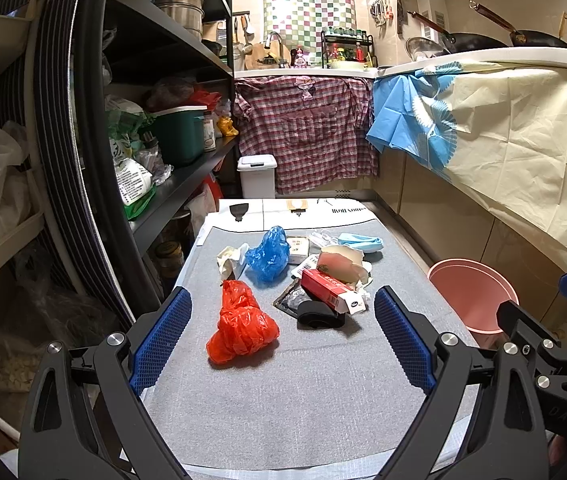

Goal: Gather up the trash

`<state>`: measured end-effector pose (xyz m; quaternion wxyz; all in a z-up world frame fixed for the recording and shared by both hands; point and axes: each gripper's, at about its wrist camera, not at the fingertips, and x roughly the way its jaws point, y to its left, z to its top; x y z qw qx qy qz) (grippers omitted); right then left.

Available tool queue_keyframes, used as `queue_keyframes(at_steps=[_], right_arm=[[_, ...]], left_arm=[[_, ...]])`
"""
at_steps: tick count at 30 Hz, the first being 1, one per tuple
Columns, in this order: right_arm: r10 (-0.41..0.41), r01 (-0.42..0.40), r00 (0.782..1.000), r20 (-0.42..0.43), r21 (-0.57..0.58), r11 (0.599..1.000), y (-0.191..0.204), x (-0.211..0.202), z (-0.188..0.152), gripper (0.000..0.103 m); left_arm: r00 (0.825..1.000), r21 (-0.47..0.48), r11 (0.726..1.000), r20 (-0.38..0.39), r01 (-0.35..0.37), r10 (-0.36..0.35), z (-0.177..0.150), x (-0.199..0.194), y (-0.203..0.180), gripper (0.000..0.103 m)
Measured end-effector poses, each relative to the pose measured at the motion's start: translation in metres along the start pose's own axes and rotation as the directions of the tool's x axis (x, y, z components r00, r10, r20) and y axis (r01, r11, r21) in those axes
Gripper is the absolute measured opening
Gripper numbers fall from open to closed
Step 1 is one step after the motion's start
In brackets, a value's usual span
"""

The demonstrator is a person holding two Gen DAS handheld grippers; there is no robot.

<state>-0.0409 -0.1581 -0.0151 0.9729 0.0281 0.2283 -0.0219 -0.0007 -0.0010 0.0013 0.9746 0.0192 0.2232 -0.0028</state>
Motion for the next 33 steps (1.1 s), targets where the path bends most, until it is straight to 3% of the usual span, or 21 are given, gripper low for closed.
queue_keyframes(at_steps=[33], right_arm=[[-0.001,0.001,1.000,-0.001,-0.001,1.000,-0.0018,0.0006,0.0012,0.098]], left_arm=[[1.000,0.004,1.000,-0.001,-0.002,0.002,-0.0031,0.0015,-0.0005,0.090]])
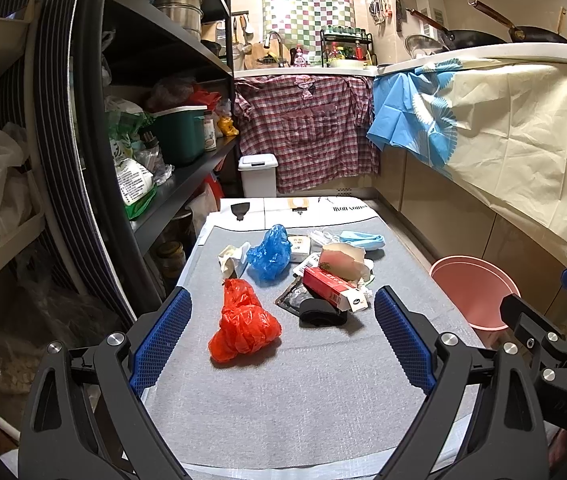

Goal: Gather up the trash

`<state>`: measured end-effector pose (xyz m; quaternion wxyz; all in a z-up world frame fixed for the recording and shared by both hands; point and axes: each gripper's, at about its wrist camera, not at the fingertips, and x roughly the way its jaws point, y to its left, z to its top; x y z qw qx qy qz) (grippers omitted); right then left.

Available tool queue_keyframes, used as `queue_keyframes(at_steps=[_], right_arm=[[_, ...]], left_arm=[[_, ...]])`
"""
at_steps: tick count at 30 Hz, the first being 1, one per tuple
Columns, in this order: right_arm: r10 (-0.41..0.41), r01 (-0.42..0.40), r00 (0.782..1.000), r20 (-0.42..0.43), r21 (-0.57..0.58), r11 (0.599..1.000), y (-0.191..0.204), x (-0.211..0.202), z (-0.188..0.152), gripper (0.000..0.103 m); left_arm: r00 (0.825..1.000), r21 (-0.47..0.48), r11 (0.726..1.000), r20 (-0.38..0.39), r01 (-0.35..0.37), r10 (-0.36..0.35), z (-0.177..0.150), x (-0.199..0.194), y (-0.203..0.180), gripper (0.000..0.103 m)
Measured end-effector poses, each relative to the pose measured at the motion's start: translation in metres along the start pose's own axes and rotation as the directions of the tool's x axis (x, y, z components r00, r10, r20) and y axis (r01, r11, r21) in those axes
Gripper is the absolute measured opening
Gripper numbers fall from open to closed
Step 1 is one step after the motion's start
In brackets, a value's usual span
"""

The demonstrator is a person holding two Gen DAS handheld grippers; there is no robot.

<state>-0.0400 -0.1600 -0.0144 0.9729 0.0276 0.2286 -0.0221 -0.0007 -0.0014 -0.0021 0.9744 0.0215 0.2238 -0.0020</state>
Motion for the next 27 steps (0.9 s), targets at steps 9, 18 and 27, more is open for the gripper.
queue_keyframes(at_steps=[9,18,27], right_arm=[[-0.006,0.006,1.000,-0.007,0.004,1.000,0.001,0.000,-0.001,0.098],[-0.008,0.008,0.999,-0.035,0.002,1.000,-0.003,0.009,0.000,0.098],[-0.020,0.020,0.997,-0.070,-0.001,1.000,-0.008,0.021,0.005,0.098]], left_arm=[[0.999,-0.004,1.000,-0.033,0.002,-0.002,-0.002,0.006,0.007,0.090],[0.997,-0.004,1.000,-0.073,-0.029,0.028,-0.002,0.012,0.010,0.090],[0.990,-0.005,0.998,-0.128,-0.066,0.065,-0.002,0.023,0.018,0.090]])
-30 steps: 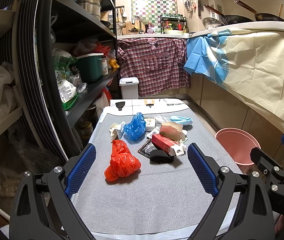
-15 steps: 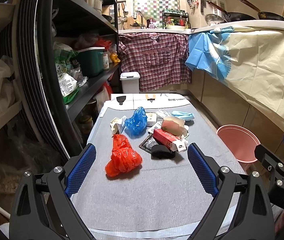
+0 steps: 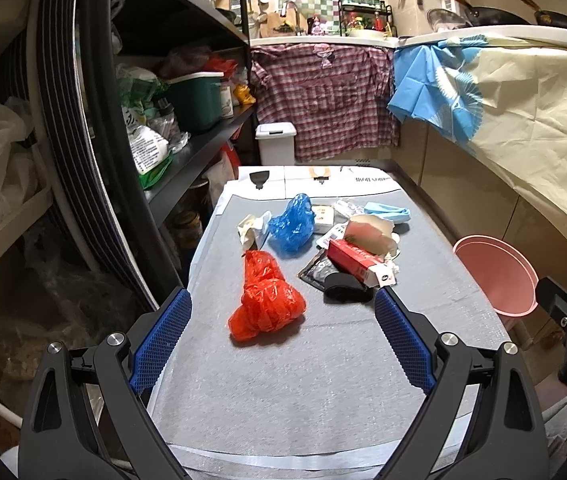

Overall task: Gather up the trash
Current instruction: 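Move both tools forward toward the trash items on the table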

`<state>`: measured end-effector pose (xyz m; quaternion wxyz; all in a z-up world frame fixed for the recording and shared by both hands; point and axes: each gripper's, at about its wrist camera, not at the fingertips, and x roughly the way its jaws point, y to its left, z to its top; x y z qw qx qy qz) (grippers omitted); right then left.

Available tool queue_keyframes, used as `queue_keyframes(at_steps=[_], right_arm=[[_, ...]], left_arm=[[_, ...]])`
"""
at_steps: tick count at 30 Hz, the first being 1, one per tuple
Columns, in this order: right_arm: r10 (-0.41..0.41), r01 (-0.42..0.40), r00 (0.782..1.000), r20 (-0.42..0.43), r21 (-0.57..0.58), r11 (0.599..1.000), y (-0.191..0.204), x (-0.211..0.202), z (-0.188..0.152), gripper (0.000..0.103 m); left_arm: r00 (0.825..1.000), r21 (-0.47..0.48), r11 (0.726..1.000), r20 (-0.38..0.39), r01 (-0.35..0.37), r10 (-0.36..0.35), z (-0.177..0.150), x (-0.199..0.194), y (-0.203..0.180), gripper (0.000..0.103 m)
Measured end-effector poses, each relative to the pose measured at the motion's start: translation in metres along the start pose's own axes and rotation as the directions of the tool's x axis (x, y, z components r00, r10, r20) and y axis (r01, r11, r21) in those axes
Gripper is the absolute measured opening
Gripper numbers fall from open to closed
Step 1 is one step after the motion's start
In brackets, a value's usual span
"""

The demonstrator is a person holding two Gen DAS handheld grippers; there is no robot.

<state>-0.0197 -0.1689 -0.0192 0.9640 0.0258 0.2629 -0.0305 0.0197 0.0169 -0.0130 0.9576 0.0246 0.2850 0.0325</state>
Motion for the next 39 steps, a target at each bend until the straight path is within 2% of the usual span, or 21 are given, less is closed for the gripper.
queue_keyframes(at_steps=[20,27,39], right_arm=[[0.021,-0.022,0.995,-0.095,-0.006,1.000,0.017,0.065,0.024,0.098],[0.058,-0.059,0.988,-0.140,-0.004,0.998,0.025,0.103,0.032,0.098],[0.106,-0.123,0.971,-0.214,-0.069,0.990,0.056,0.177,0.027,0.098]], left_arm=[[0.992,-0.050,0.997,-0.109,-0.063,0.057,0.003,0.047,0.023,0.090],[0.984,-0.103,0.993,-0.176,-0.051,0.032,0.007,0.084,0.037,0.083],[0.963,-0.146,0.986,-0.265,-0.080,0.039,0.003,0.157,0.045,0.083]])
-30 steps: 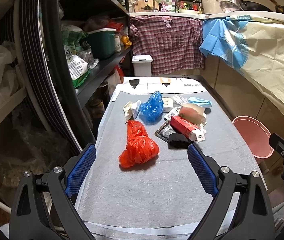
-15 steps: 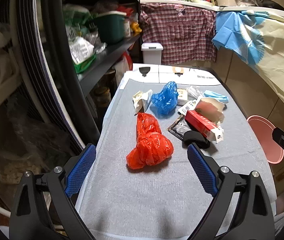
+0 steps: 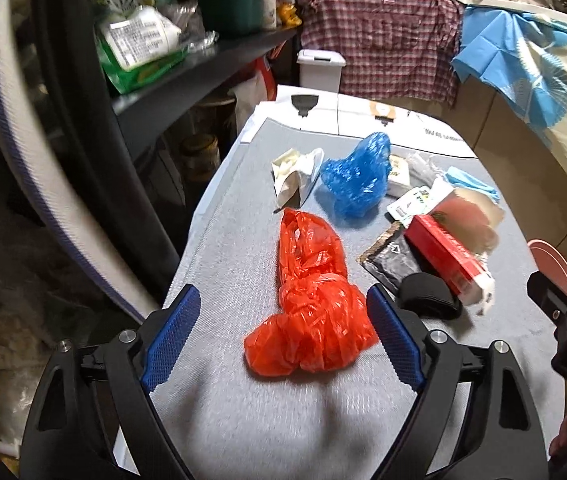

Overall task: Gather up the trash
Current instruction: 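Move both tools forward toward the trash items on the table, then grasp the red plastic bag with the left tool while the right tool grasps the red toothpaste box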

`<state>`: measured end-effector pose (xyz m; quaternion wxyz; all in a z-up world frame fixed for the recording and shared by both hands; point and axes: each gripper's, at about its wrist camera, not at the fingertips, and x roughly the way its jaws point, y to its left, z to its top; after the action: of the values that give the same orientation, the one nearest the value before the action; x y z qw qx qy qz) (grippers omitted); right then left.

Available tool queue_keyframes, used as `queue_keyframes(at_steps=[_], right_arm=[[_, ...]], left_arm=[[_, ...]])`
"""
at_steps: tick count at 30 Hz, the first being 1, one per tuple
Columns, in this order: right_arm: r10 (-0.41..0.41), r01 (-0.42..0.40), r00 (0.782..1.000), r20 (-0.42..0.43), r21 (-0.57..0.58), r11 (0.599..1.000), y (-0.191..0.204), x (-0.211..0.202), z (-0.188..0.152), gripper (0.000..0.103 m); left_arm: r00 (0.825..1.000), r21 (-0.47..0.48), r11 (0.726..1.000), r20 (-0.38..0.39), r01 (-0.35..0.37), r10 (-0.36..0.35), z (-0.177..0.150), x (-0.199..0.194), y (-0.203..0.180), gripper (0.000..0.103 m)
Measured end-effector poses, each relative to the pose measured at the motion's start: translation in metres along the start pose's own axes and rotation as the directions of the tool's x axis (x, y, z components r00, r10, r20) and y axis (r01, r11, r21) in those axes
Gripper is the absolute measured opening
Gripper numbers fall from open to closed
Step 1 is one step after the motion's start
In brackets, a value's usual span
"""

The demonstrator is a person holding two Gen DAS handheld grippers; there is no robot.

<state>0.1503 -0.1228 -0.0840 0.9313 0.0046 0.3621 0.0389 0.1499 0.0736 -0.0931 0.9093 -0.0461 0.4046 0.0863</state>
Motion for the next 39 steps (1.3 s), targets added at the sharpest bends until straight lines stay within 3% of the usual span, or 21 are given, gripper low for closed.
queue_keyframes(at_steps=[17,28,33,36,39], right_arm=[[0.019,-0.020,0.997,-0.073,-0.012,1.000,0.017,0.061,0.005,0.098],[0.049,-0.052,0.993,-0.110,-0.029,0.998,0.030,0.084,0.002,0.098],[0.081,-0.085,0.989,-0.124,-0.031,0.996,0.035,0.089,-0.002,0.097],[0.100,-0.107,0.987,-0.126,-0.048,0.993,0.040,0.090,-0.004,0.089],[0.118,-0.127,0.984,-0.136,-0.055,0.990,0.044,0.092,-0.006,0.079]], left_arm=[[0.999,0.018,1.000,-0.038,-0.002,0.002,0.014,0.052,-0.006,0.079],[0.998,0.012,1.000,-0.056,0.009,-0.009,0.013,0.066,-0.005,0.077],[0.997,-0.001,0.998,-0.053,0.055,-0.055,0.013,0.066,-0.003,0.060],[0.993,-0.022,0.994,-0.049,0.107,-0.108,0.011,0.065,-0.002,0.048],[0.990,-0.035,0.991,-0.051,0.131,-0.133,0.011,0.066,-0.002,0.046]])
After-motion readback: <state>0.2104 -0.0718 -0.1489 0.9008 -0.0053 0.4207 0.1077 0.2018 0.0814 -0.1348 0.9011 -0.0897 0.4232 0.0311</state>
